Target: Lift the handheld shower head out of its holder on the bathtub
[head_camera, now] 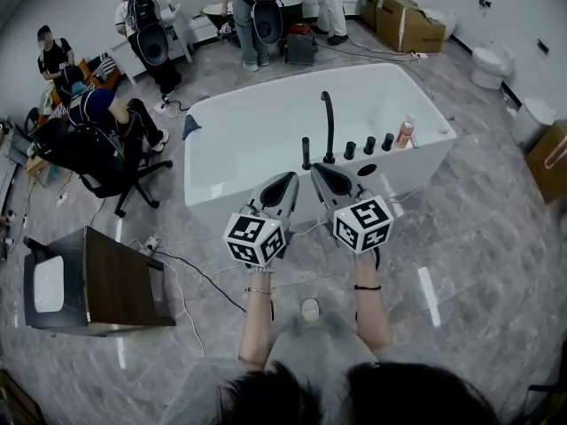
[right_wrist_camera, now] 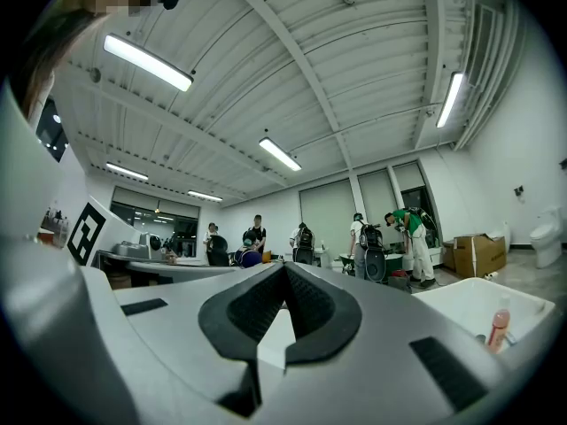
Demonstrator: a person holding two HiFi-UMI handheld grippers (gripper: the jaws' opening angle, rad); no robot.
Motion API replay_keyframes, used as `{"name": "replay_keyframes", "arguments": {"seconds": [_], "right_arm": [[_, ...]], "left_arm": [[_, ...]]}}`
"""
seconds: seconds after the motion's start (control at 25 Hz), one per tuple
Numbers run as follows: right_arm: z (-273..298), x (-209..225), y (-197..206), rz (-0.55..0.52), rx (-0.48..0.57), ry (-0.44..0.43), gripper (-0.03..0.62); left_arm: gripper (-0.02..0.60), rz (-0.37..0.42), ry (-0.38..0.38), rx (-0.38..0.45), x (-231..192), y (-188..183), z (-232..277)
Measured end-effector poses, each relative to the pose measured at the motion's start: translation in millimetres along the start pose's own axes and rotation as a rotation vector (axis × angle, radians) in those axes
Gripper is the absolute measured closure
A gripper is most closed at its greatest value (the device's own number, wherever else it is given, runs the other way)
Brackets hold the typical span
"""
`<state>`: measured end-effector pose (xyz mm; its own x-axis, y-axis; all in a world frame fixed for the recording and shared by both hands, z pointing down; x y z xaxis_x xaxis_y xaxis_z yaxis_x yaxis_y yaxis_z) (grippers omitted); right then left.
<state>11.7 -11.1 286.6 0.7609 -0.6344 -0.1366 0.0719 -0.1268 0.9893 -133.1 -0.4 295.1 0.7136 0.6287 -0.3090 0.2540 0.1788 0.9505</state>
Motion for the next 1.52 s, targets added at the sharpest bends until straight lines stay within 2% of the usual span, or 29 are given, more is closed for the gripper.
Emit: {"name": "replay_keyframes", "arguments": {"seconds": [0.56,1.2,1.52], "right_arm": [[28,27,24,0.02,-0.027,0.023,0.594],[113,103,59,0.049,-0.106,-0.064,0.595],[128,127,90,0.059,-0.162,-0.085,0.594]], "left_arm": [[0.577,-0.02,-0.005,-0.023,-34,11,27],[0.577,-0.102,-0.094,-0.052,-94,22,107],[0.577,-0.16,-0.162,-0.07,-116,42,129]]}}
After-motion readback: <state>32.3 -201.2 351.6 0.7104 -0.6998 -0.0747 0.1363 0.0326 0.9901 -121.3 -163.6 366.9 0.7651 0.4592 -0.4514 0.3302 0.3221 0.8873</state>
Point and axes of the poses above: the fingertips, and each gripper's own axes: z forward along the fingers, x to its right, y out of its underside, the point moved 8 cm from there along -z, backward along the fingers, and after that the axes turned 11 degrees about -z, right-handed, at the moved point
